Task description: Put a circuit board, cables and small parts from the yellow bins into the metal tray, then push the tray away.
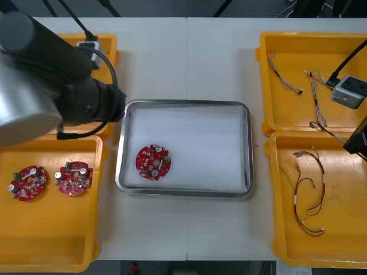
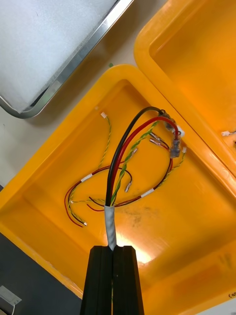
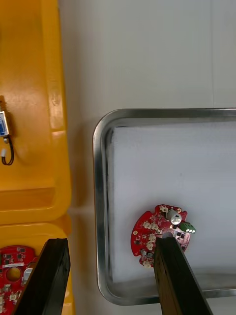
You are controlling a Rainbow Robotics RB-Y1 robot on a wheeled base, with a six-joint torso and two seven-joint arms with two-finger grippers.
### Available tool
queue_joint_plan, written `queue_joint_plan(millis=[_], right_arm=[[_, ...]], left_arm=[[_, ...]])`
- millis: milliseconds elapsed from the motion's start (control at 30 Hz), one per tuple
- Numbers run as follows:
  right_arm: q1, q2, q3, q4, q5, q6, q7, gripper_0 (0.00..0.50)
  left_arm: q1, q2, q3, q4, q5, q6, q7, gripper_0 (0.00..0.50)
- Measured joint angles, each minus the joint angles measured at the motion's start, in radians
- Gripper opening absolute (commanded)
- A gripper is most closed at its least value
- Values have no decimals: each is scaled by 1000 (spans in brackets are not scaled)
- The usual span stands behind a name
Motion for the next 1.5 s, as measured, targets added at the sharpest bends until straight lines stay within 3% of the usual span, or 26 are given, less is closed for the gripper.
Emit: queue_joint_plan(millis=[300,433,533,633,933,1033,1167,1300,1367,1500], right_arm=[[-68,0,138,-31,21,-72,0,0],[-132,5,235,-32,21,-104,0,0],[-184,22,306,-33,30,-118,0,0],[-246,45,388,-33,50,-141,0,0],[-472,122,711,2,114,-244,6,0],[-528,152,792,37,132,-269,67,0],[-556,189,853,76,157,-315,208,0],[-556,218,899,104,191,-360,238,0],[-556,229,924,118,210,-375,250,0],[-559,249,989,155,250,-417,275,0]], left_arm=[[0,148,274,96,305,4,-25,500],[0,204,348,208,400,5,-125,500],[-1,224,382,295,426,5,-230,500],[-1,230,399,374,428,2,-282,500],[-2,233,400,564,418,-91,-232,500],[-2,233,395,594,397,-131,-86,500],[-3,233,350,625,363,-212,235,500],[-33,233,251,663,318,-263,524,500],[-65,231,190,692,288,-279,588,500],[-136,212,83,779,216,-299,584,500]])
